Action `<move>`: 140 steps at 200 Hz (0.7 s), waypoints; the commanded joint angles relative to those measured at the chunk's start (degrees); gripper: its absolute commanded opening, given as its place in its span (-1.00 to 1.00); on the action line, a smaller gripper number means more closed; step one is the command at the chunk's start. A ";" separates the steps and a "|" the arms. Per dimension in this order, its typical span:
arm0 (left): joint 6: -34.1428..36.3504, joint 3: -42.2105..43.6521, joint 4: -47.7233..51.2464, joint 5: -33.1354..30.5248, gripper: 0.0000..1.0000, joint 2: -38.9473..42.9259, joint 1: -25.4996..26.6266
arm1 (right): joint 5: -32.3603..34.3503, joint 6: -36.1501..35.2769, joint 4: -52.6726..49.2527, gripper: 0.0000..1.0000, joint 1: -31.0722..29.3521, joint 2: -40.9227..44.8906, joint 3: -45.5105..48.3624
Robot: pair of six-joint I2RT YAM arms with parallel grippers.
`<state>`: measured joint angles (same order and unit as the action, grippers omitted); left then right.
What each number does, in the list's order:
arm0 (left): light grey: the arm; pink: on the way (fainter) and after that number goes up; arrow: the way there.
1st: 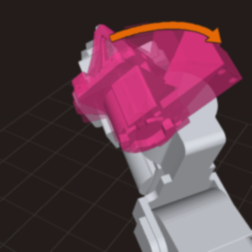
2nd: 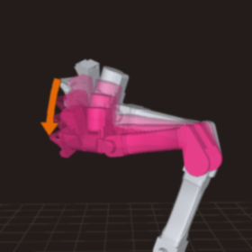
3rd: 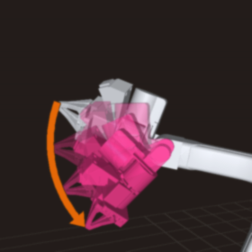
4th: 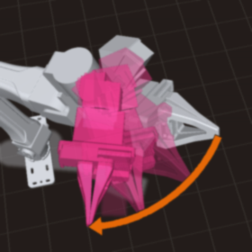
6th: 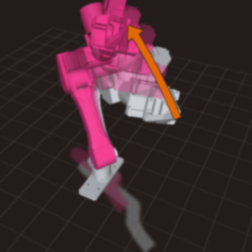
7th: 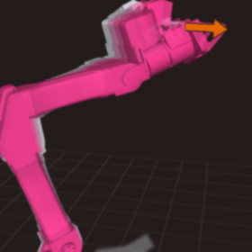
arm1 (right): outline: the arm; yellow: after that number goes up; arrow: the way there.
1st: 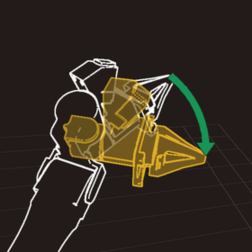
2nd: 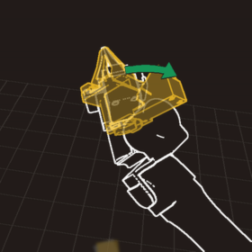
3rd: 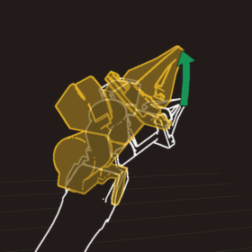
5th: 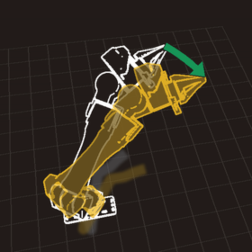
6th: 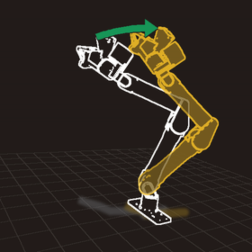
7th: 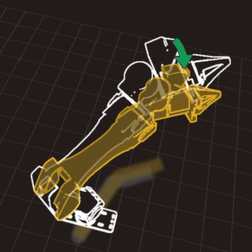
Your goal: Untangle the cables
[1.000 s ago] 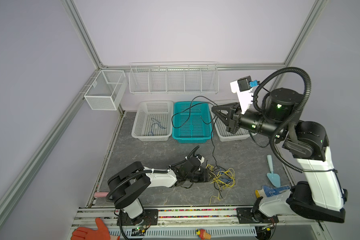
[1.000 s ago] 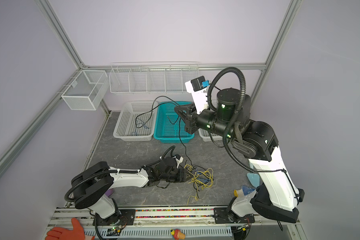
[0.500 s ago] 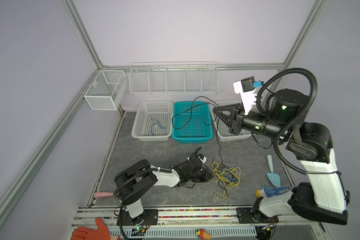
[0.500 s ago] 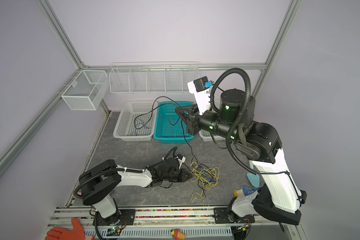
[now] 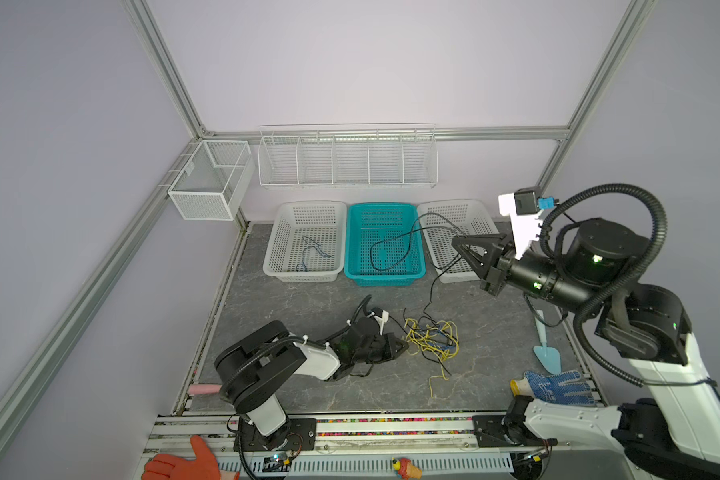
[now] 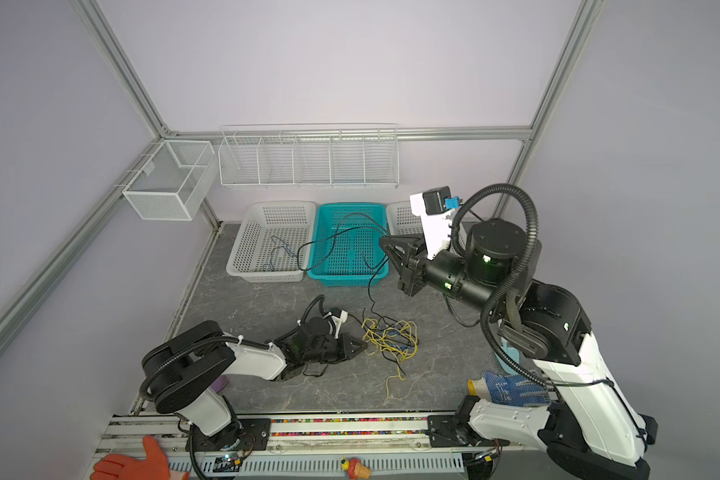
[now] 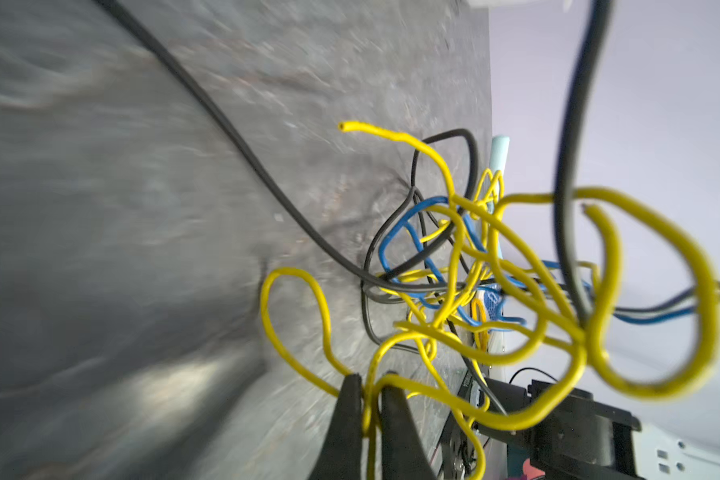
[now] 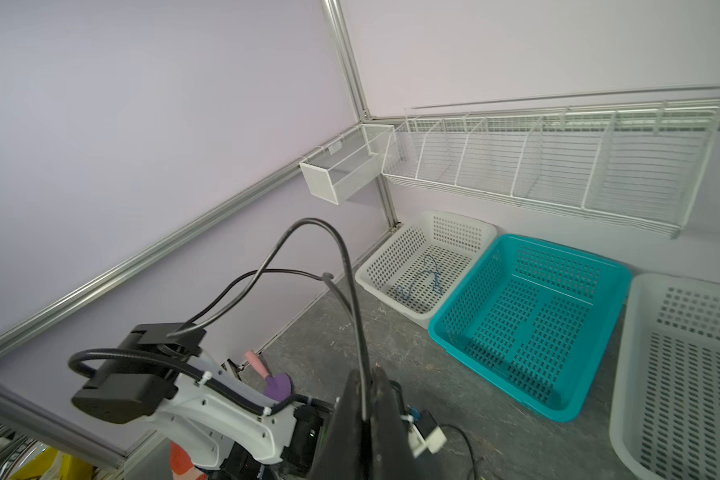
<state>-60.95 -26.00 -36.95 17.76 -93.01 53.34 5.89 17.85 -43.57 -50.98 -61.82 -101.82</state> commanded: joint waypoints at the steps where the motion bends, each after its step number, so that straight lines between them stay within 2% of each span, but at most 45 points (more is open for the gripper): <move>1: 0.16 1.59 5.27 -0.59 -1.00 5.68 -1.65 | 8.25 2.62 4.19 -0.87 1.00 4.85 8.88; 56: 7.01 0.25 32.44 -9.58 -1.00 25.53 -1.75 | 12.98 9.75 1.88 -0.87 6.89 12.28 30.33; 75: 7.57 1.03 39.36 -13.68 -1.00 32.28 -1.79 | 12.35 10.92 2.43 -0.77 9.04 13.73 35.98; 108: 7.90 3.81 45.51 -18.20 -1.00 42.56 -1.84 | 9.74 11.61 2.70 -0.46 10.36 13.66 41.24; 129: 8.16 3.81 48.53 -19.07 -1.00 46.22 -1.84 | 9.21 12.00 1.94 -0.14 10.37 13.40 42.96; 140: 8.06 3.99 48.77 -19.08 -1.00 46.94 -1.88 | 6.66 12.51 2.32 0.08 10.38 13.13 43.89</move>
<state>-53.76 -22.52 7.03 1.80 -48.56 51.64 15.66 28.71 -42.13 -40.91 -49.12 -59.81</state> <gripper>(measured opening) 0.048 0.464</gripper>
